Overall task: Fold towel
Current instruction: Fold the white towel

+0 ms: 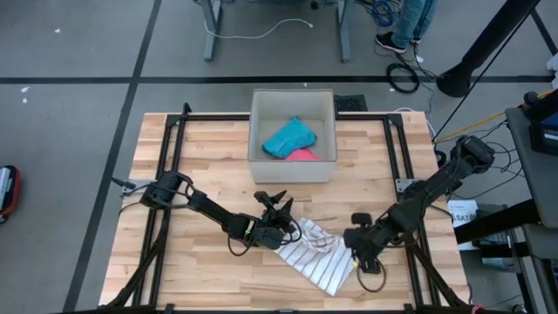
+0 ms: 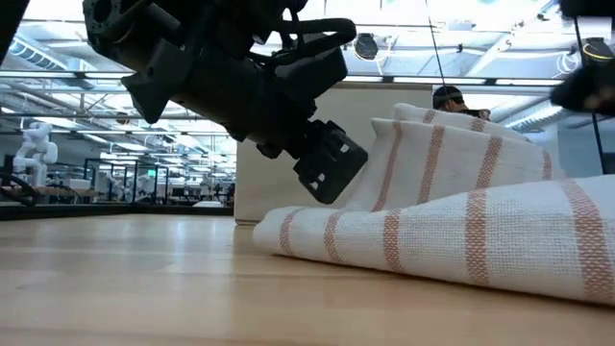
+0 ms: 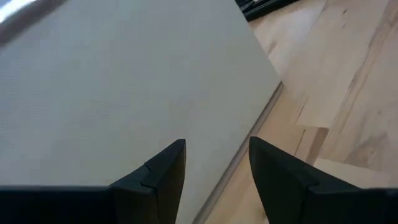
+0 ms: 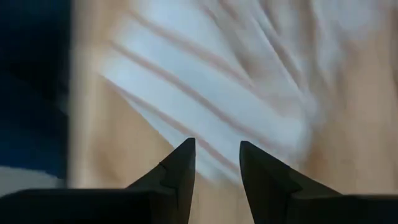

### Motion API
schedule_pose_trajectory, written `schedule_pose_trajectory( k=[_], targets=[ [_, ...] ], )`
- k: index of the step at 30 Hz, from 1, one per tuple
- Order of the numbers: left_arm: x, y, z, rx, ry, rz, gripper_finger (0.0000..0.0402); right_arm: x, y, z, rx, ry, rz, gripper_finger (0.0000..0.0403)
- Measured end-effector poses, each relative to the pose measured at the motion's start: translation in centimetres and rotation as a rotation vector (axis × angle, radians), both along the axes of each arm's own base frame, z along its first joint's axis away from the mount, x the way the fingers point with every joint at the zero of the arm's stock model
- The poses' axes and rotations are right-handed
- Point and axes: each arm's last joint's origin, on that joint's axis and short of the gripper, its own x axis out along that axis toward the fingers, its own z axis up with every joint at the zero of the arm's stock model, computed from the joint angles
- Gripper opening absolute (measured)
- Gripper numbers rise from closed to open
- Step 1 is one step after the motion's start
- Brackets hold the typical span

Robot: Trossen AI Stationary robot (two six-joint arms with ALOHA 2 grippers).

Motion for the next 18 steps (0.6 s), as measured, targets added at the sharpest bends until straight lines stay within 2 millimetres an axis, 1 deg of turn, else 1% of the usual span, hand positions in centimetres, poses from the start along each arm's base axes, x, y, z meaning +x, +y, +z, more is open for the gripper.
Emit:
schedule_pose_trajectory(
  k=[4,7,13,15,18],
  targets=[
    [0.0,0.1,0.0,0.009,0.006,0.005,0.0183,1.3,1.9,2.3,0.11,-0.326,0.101,0.0113],
    [0.1,0.2,0.0,-0.001,-0.007,0.01,0.0183,2.5,3.0,3.3,0.131,-0.532,0.17,0.0112],
    [0.1,0.2,0.0,-0.008,-0.015,0.012,0.0183,4.9,4.0,2.0,0.073,-0.688,0.274,0.0099],
    [0.1,0.2,0.0,-0.008,-0.014,0.011,0.0183,5.8,4.2,1.0,0.054,-0.706,0.284,0.0096],
    [0.1,0.2,0.0,-0.01,-0.012,0.007,0.0183,7.0,4.0,-0.7,0.03,-0.678,0.291,0.0094]
  ],
)
